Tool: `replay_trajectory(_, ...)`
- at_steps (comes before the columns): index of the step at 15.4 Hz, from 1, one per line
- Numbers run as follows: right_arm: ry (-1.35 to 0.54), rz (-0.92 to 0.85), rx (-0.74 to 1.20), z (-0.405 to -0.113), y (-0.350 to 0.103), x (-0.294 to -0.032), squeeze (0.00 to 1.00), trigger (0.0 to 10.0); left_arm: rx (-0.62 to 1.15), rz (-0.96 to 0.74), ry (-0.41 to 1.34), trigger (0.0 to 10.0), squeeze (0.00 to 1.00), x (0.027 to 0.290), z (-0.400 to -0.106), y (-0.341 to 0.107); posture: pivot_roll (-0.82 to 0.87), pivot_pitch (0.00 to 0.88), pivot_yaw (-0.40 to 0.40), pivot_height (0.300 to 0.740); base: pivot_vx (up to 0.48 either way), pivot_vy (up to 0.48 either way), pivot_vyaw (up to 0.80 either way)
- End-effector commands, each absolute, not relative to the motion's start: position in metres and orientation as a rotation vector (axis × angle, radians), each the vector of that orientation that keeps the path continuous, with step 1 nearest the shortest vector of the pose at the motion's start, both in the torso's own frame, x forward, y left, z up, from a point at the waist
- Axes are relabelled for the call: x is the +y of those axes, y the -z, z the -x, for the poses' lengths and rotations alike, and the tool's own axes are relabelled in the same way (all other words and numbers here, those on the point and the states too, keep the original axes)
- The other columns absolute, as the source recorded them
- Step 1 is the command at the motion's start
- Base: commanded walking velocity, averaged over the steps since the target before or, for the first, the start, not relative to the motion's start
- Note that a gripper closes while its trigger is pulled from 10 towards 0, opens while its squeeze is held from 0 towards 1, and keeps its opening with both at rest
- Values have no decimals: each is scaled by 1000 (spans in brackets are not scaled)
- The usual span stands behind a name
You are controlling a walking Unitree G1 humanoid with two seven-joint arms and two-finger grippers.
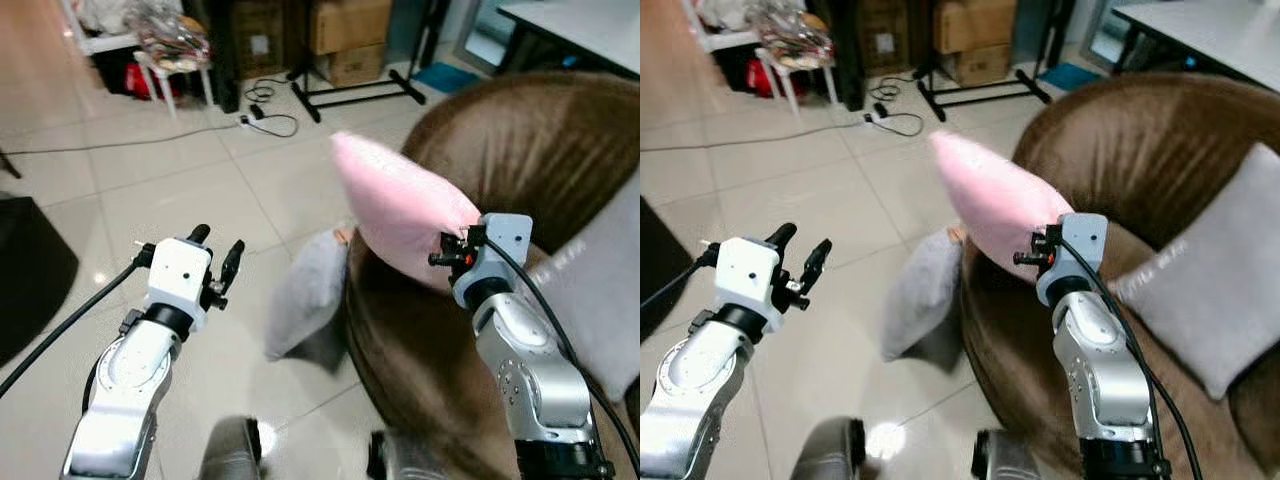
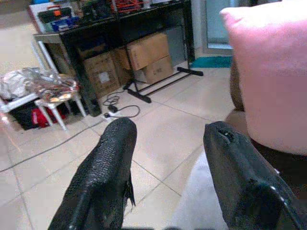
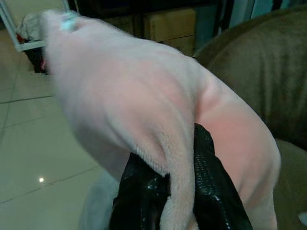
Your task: Move the pillow to the sofa from floor
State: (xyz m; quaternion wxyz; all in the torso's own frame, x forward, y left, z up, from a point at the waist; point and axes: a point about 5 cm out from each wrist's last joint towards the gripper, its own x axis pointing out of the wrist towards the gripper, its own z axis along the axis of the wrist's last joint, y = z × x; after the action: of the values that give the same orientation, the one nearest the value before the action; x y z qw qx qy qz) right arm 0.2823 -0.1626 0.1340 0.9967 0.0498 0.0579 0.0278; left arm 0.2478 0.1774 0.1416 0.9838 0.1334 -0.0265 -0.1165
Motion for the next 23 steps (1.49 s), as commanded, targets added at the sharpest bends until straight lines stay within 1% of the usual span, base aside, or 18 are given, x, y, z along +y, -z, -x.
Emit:
replay_trajectory(1, -39, -104, 81, -281, -139, -168, 0, 10000, -53, -272, 227, 10000, 0, 177, -249, -141, 29, 0, -48, 712, 0, 0, 0)
replay_trajectory(5, -30, -105, 98, -279, -135, -169, 0, 10000, -42, -288, 223, 10000, 0, 178, -251, -138, 26, 0, -46, 740, 0, 0, 0)
replay_trajectory(10, -23, -104, 110, -279, -132, -170, 0, 10000, -37, -288, 220, 10000, 0, 178, -253, -137, 23, 0, -43, 740, 0, 0, 0)
replay_trajectory(11, -34, -88, 118, -279, -129, -168, 0, 10000, -33, -293, 220, 10000, 0, 178, -255, -137, 19, 0, -41, 740, 0, 0, 0)
replay_trajectory(13, -52, -110, 143, -279, -126, -165, 0, 10000, -35, -293, 218, 10000, 0, 178, -256, -137, 20, 0, -39, 740, 0, 0, 0)
replay_trajectory(16, -26, -183, 155, -279, -123, -164, 0, 10000, -41, -292, 217, 10000, 0, 178, -258, -138, 21, 0, -37, 740, 0, 0, -800)
replay_trajectory(21, 23, -196, 153, -278, -123, -172, 0, 10000, -43, -284, 217, 10000, 0, 178, -259, -138, 17, 0, -31, 740, 0, 0, -800)
replay_trajectory(23, 9, -193, 159, -278, -122, -169, 0, 10000, -49, -293, 230, 10000, 0, 177, -260, -139, 19, 0, -30, 740, 0, 0, -800)
